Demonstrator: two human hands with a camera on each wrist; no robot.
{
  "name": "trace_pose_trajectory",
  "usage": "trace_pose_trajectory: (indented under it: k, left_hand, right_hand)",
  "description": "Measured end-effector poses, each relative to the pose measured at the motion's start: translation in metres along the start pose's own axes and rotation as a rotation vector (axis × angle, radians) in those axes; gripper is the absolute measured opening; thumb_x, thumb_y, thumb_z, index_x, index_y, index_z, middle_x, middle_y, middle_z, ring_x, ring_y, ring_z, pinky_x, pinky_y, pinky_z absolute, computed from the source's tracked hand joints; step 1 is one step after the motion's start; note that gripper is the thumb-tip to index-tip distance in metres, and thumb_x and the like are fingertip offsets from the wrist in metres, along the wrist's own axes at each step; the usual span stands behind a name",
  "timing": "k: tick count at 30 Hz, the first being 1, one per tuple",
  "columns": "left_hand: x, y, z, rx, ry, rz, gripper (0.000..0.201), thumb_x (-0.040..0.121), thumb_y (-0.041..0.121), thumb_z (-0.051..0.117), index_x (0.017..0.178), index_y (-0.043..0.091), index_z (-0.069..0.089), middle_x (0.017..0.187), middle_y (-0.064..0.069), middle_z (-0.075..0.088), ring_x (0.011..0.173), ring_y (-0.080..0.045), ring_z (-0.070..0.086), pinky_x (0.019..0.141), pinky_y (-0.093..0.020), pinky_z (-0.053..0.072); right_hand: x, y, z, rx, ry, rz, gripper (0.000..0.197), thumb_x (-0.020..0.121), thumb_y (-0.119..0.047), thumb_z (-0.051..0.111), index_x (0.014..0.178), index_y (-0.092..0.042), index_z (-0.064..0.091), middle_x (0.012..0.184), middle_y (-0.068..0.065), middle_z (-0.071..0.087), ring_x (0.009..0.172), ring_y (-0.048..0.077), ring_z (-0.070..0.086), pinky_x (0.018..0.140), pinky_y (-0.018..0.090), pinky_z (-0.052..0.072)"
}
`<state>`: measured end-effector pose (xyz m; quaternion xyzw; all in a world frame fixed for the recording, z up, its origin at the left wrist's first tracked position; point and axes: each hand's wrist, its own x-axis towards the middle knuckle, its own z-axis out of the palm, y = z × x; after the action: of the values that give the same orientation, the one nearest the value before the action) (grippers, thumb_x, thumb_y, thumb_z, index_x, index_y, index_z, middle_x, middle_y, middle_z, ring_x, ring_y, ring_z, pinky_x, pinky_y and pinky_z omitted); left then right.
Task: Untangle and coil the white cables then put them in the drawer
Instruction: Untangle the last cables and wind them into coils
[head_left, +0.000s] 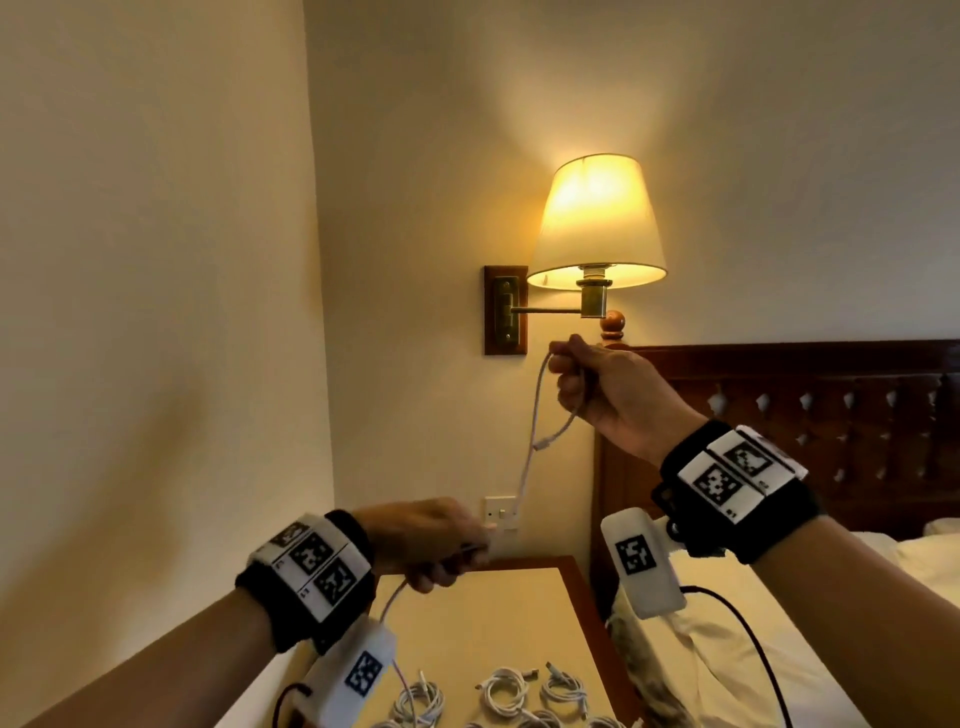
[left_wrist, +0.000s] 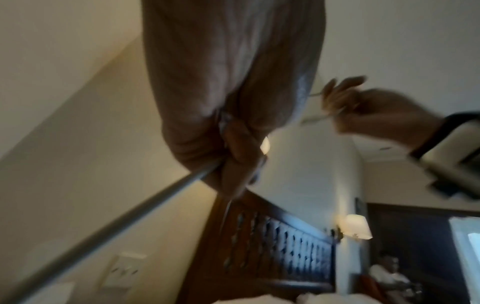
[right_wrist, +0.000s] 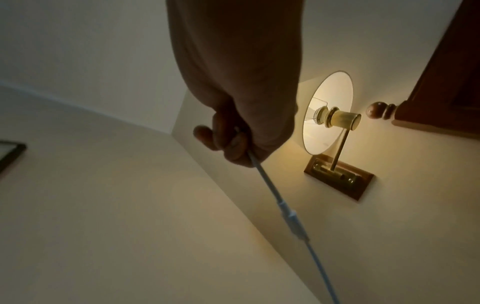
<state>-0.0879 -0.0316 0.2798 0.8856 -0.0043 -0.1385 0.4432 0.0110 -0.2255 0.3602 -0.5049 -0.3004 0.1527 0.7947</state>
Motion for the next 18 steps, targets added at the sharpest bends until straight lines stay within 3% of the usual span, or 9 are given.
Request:
trace_pose_trajectory:
  k: [2, 6, 9, 11, 13, 18]
  left_hand:
    - [-0.013, 0.037, 0.003, 0.129, -0.049, 0.078, 0.04, 0.103, 0.039, 0.035, 0.072, 0.02, 0.05, 0.06, 0.005, 0.041, 0.048, -0.008, 0.033, 0.048, -0.021, 0.028]
    - [-0.031, 0.09, -0.004, 0.207, 0.231, 0.348, 0.038, 0.102, 0.032, 0.04, 0.07, 0.016, 0.054, 0.049, 0.012, 0.046, 0.042, -0.004, 0.039, 0.042, -0.014, 0.032]
    - [-0.026, 0.091, -0.011, 0.306, 0.504, 0.561, 0.039, 0.102, 0.027, 0.043, 0.067, 0.015, 0.056, 0.043, 0.018, 0.047, 0.044, 0.0, 0.047, 0.047, -0.006, 0.035]
    - [-0.022, 0.086, -0.013, 0.347, 0.643, 0.648, 0.038, 0.101, 0.026, 0.045, 0.065, 0.024, 0.057, 0.044, 0.018, 0.048, 0.047, 0.001, 0.049, 0.051, -0.006, 0.036]
    - [-0.019, 0.081, -0.016, 0.384, 0.758, 0.689, 0.039, 0.101, 0.026, 0.046, 0.062, 0.032, 0.052, 0.046, 0.015, 0.048, 0.049, 0.001, 0.048, 0.051, -0.007, 0.036]
    - [-0.015, 0.069, -0.024, 0.368, 0.911, 0.689, 0.041, 0.101, 0.027, 0.046, 0.059, 0.027, 0.046, 0.05, 0.011, 0.041, 0.046, -0.001, 0.041, 0.049, -0.009, 0.034]
  right_hand:
    - [-0.003, 0.011, 0.004, -0.183, -0.03, -0.02, 0.031, 0.103, -0.024, 0.042, 0.104, -0.003, 0.064, 0.081, 0.009, 0.072, 0.073, 0.019, 0.07, 0.067, 0.026, 0.056]
    - [-0.011, 0.024, 0.014, -0.474, -0.033, -0.052, 0.028, 0.102, -0.021, 0.044, 0.098, -0.005, 0.067, 0.083, 0.009, 0.073, 0.08, 0.021, 0.071, 0.066, 0.024, 0.056]
    - [-0.016, 0.026, 0.02, -0.381, -0.106, -0.022, 0.026, 0.102, -0.02, 0.043, 0.099, -0.007, 0.065, 0.085, 0.011, 0.072, 0.08, 0.022, 0.072, 0.07, 0.027, 0.059]
    - [-0.019, 0.026, 0.022, -0.334, -0.123, -0.023, 0.029, 0.103, -0.02, 0.04, 0.098, -0.007, 0.065, 0.081, 0.009, 0.073, 0.075, 0.02, 0.073, 0.068, 0.025, 0.059]
    - [-0.019, 0.025, 0.022, -0.272, -0.135, -0.019, 0.033, 0.104, -0.02, 0.037, 0.097, -0.004, 0.065, 0.074, 0.008, 0.073, 0.069, 0.018, 0.071, 0.064, 0.023, 0.058]
    - [-0.017, 0.031, 0.023, -0.216, -0.181, 0.042, 0.035, 0.105, -0.021, 0.035, 0.098, -0.002, 0.063, 0.073, 0.008, 0.07, 0.067, 0.017, 0.069, 0.062, 0.024, 0.055]
